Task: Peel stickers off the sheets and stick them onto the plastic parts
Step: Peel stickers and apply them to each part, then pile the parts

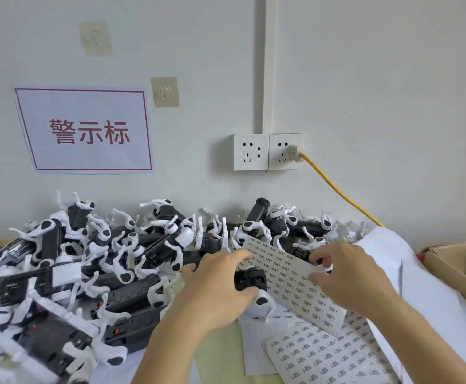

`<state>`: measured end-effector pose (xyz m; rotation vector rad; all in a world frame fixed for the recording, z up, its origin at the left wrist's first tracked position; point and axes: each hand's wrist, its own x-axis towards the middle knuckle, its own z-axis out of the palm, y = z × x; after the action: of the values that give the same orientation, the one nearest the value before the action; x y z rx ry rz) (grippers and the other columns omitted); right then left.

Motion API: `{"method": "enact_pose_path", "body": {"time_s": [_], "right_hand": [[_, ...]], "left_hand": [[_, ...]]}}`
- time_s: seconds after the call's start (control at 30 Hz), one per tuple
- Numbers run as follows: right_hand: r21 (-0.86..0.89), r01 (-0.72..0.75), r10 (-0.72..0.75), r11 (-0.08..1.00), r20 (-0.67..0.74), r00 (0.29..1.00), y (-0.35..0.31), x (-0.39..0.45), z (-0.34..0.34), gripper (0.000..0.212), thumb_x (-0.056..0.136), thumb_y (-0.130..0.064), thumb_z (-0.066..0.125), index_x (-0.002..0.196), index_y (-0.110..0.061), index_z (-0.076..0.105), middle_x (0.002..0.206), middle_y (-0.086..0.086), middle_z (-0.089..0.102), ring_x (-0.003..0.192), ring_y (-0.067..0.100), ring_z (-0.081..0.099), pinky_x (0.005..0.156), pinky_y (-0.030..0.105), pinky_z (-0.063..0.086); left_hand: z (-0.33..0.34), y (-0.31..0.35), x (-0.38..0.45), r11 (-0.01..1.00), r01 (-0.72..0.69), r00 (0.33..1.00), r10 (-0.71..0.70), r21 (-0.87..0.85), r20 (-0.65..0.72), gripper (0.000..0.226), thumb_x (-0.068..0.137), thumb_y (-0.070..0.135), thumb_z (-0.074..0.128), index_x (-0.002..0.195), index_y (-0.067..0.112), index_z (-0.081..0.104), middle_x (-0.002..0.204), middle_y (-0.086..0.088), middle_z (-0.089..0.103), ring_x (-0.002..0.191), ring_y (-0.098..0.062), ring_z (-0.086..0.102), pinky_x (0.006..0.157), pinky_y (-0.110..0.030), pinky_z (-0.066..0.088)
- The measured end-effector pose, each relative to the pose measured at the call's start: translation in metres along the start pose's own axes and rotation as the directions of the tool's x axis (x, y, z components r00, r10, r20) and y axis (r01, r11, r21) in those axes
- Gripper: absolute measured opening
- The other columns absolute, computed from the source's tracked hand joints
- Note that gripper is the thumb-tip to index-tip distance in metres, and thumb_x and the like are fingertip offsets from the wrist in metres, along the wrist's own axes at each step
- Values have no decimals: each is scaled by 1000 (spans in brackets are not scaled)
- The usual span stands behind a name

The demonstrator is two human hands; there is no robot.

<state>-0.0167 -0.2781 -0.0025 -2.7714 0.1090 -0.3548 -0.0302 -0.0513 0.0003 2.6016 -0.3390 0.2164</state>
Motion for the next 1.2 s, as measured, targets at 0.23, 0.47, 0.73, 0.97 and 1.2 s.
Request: {"method": "enact_pose_path", "body": {"time_s": [0.23,0.47,0.73,0.97,1.2], "right_hand": [[44,73,-75,996,35,997,-9,1,6,15,87,-41,71,92,-27,66,98,-11,54,79,10,55,64,25,46],[540,108,-95,835,-52,994,-18,-6,-15,21,94,-37,64,76,-26,70,68,-10,73,54,6,67,44,14,45],[909,110,-207,402,-27,978,-26,-10,-14,14,91,-31,69,93,-21,79,88,9,77,83,30,74,75,42,58],[922,8,-223,388,85,971,-24,-8,-13,13,92,-10,66,92,-3,77,94,20,76,92,34,74,87,46,58],[874,8,-195,487,100,976,-26,-10,-11,17,92,-24,68,85,-12,79,85,9,77,86,28,74,78,37,61]], "left_hand": [[5,8,1,994,-93,995,91,-59,-41,43,96,42,57,137,42,47,136,17,49,133,-9,36,114,-43,30],[16,26,3,944,-248,963,215,-219,-162,36,93,42,63,128,40,54,121,21,54,121,-5,48,104,-31,43],[18,36,3,865,-354,918,248,-356,-309,26,95,33,65,116,40,53,98,17,63,94,-3,61,74,-23,54],[15,35,3,887,-342,901,218,-309,-374,20,99,33,57,118,34,54,106,19,62,103,-4,59,84,-32,54],[14,33,1,926,-291,900,181,-239,-396,13,98,36,56,110,36,50,105,20,57,99,-3,55,81,-34,53]]}}
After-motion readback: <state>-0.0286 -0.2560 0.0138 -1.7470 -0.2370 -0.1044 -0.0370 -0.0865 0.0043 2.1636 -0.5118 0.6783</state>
